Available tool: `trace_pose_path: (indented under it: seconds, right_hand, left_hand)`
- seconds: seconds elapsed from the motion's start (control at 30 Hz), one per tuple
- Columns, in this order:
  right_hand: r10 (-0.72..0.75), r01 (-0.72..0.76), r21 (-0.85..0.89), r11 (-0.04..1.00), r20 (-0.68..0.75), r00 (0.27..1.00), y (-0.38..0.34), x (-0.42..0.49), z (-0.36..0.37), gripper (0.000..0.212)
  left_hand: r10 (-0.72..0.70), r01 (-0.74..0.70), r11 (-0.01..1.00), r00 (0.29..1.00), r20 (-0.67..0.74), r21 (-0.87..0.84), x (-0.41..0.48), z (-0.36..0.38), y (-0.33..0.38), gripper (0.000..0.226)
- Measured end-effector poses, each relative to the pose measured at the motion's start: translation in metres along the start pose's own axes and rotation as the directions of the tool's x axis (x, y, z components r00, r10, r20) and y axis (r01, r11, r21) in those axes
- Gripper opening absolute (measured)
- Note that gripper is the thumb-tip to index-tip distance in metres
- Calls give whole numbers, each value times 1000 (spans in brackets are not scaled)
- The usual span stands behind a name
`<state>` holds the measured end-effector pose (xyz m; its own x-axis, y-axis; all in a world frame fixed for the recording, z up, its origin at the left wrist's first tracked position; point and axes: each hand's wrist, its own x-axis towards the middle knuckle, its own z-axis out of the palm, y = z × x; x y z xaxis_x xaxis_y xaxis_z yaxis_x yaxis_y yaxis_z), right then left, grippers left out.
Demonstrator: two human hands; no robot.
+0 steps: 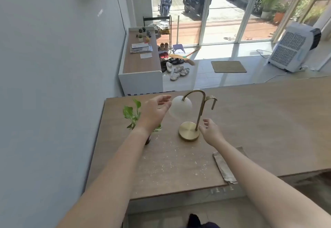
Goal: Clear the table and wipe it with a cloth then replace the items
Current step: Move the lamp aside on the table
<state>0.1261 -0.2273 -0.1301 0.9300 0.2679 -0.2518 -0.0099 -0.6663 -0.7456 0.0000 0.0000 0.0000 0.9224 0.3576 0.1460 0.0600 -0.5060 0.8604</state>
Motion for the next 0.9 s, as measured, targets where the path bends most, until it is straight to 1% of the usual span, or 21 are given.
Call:
trace_pose_path:
  seconds: [0.1, 0.2, 0.33, 0.43, 0.53, 0.7, 0.9]
  right_hand:
    - [12, -12, 18, 1000, 6, 1000, 3, 17, 0, 54]
    - [15, -17, 50, 999, 46, 999, 6, 33, 5, 49]
    - [-33, 27, 53, 998, 118, 992, 19, 49, 14, 28]
    - [-71, 67, 45, 997, 101, 992, 25, 55, 15, 14]
    - [-94, 90, 40, 995, 100, 991, 32, 63, 15, 18]
    - [-103, 102, 13, 995, 114, 988, 34, 69, 14, 20]
    - [-114, 120, -92, 989, 70, 991, 36, 65, 18, 26]
  left_hand:
    - [10, -10, 1000, 1000, 20, 5, 19, 14, 9, 37]
    - [8, -9, 1000, 999, 31, 21, 36, 30, 19, 41]
    - [22, -24, 997, 999, 25, 72, 54, 46, 28, 39]
    - [43, -42, 994, 999, -7, 97, 60, 54, 32, 36]
    - [64, -59, 991, 997, -40, 121, 63, 63, 35, 31]
    - [59, -53, 991, 997, -51, 121, 66, 69, 37, 26]
    - [35, -30, 992, 999, -33, 125, 71, 67, 36, 28]
